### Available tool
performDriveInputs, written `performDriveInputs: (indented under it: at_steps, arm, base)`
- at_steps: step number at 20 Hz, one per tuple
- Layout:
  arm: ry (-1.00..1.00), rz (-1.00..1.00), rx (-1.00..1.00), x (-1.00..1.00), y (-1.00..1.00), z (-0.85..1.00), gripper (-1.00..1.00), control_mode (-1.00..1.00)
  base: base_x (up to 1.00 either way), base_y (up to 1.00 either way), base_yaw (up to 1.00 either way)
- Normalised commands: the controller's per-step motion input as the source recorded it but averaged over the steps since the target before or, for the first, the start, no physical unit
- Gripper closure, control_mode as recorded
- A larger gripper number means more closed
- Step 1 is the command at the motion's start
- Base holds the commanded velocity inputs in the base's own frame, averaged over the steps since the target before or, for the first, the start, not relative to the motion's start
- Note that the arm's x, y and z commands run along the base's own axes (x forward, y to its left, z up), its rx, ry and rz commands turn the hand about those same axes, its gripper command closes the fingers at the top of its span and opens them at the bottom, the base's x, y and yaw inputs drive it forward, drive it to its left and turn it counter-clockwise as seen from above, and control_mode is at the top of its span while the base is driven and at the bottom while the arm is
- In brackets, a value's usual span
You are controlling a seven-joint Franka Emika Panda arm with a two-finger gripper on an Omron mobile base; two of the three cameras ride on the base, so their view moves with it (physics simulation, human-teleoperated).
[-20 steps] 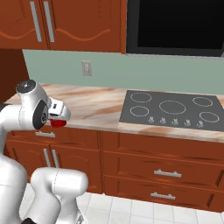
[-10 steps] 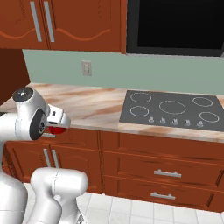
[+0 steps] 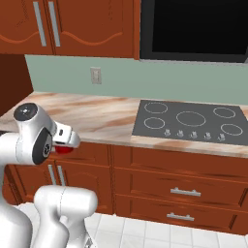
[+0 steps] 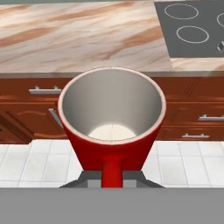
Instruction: Pick the mug on the counter and place it in the cabinet with the handle facing the right, like the mugs already inside.
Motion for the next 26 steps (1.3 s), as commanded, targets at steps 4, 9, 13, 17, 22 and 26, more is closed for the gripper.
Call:
performDriveInputs:
  at_steps: [4, 9, 13, 17, 22, 26]
  arm:
    - [0.00, 0.00, 0.00, 0.00, 0.00, 0.00, 1.00, 1.00]
    - [0.00, 0.00, 0.00, 0.00, 0.00, 0.00, 1.00, 1.00]
    - [0.00, 0.00, 0.00, 0.00, 0.00, 0.00, 1.00, 1.00]
    - [0.00, 0.00, 0.00, 0.00, 0.00, 0.00, 1.00, 1.00]
    - [0.00, 0.00, 0.00, 0.00, 0.00, 0.00, 1.00, 1.00]
    - [0.00, 0.00, 0.00, 0.00, 0.00, 0.00, 1.00, 1.00]
  base:
    - [-0.12, 0.00, 0.00]
    - [-0.40, 0.07, 0.00]
    - [-0.57, 0.25, 0.00]
    - [-0.52, 0.29, 0.00]
    - [-0.29, 0.32, 0.00]
    - [-0.24, 0.37, 0.01]
